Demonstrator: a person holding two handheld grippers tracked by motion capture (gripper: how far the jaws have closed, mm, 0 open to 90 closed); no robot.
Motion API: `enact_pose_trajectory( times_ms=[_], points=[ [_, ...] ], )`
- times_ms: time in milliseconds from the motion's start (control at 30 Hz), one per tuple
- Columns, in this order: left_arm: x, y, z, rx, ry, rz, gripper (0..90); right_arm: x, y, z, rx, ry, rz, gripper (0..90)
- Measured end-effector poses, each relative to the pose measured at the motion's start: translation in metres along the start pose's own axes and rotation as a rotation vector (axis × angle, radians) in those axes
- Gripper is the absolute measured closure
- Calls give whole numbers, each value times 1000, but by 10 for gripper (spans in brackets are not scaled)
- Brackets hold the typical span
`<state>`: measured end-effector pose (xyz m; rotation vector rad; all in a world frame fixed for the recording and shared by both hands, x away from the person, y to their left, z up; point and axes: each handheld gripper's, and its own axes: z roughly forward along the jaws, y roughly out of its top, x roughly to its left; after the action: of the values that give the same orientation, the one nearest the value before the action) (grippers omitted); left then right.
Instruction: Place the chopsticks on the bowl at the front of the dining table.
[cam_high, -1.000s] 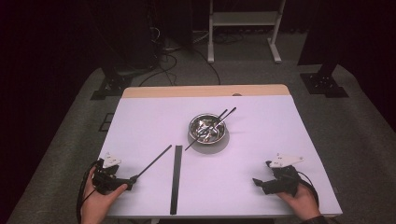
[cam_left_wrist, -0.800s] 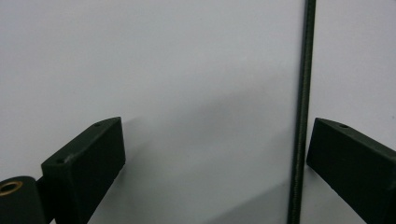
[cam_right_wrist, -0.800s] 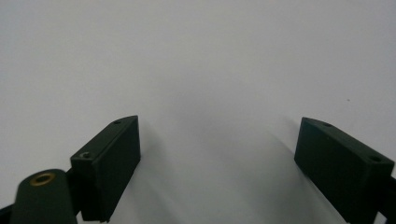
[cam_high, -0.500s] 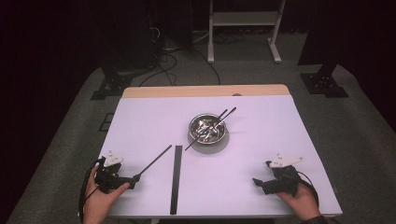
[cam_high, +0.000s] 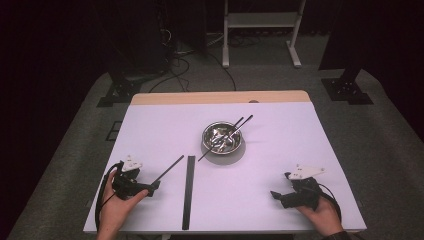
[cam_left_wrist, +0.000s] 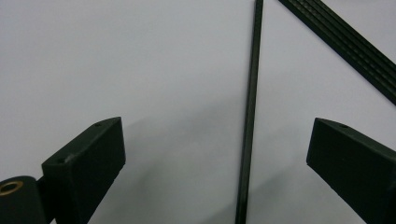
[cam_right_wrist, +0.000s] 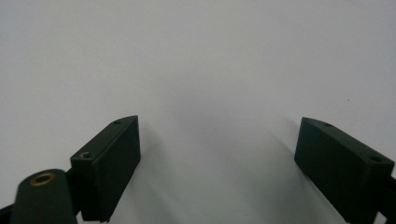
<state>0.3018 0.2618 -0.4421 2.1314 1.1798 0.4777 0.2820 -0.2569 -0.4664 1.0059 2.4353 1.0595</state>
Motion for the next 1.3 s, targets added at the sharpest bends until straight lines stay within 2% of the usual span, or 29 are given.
enact_pose_trajectory(
  times_ms=[400, 667, 1000, 1067, 1200, 1300],
  points=[
    [-5, 16, 21, 3, -25, 30, 41, 0, 0, 0, 0, 0, 0, 126],
    [-6, 18, 35, 35, -36, 64, 43, 0, 0, 0, 0, 0, 0, 126],
    [-5, 15, 35, 15, -46, 69, 27, 0, 0, 0, 0, 0, -2, 126],
    [-5, 15, 34, 16, -49, 73, 37, 0, 0, 0, 0, 0, 0, 126],
    [-4, 14, 31, 1, -70, 91, 134, 0, 0, 0, 0, 0, -1, 126],
    [-2, 14, 30, -2, -73, 91, 169, 0, 0, 0, 0, 0, -1, 126]
  ],
)
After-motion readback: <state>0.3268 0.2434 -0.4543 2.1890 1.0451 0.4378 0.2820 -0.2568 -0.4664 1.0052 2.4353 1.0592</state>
